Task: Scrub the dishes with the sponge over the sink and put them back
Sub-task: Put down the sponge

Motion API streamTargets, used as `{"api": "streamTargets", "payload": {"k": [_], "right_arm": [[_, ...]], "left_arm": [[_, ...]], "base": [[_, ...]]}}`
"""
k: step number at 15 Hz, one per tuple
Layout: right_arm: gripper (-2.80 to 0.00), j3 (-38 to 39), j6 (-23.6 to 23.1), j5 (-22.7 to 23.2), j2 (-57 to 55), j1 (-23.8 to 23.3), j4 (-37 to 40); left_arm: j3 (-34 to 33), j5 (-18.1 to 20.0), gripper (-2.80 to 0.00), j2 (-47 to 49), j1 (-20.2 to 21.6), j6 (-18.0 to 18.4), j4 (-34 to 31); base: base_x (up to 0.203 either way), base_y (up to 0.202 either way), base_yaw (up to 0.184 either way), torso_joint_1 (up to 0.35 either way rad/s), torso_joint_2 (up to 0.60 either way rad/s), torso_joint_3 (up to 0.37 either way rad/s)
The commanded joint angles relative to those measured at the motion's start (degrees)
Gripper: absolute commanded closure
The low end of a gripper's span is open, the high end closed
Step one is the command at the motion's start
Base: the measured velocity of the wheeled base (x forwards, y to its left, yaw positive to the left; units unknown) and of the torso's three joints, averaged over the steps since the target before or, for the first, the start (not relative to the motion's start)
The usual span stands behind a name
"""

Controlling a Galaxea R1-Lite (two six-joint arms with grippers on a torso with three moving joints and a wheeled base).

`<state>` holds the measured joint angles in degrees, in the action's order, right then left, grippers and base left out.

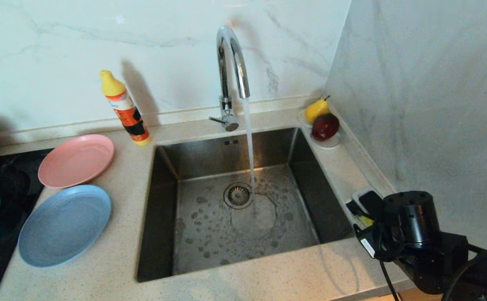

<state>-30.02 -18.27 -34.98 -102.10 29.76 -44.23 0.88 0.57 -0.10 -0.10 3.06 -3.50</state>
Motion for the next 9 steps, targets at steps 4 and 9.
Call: {"api": "streamTargets", "payload": {"k": [4, 9], "right_arm": [[0.0, -2.95, 0.04, -0.17, 8.27, 1.91, 5.09], [0.0, -2.31, 0.26, 5.24, 23.43, 4.98, 5.47]], "left_arm": [[0.0, -0.04, 0.0, 0.01, 0.05, 0.02, -0.02], [0.0, -0.05, 0.0, 0.01, 0.01, 0.02, -0.02]], "base": [[0.0, 0.0, 0.0, 0.0, 0.0, 0.0], [0.0, 0.0, 0.0, 0.0, 0.0, 0.0]]}}
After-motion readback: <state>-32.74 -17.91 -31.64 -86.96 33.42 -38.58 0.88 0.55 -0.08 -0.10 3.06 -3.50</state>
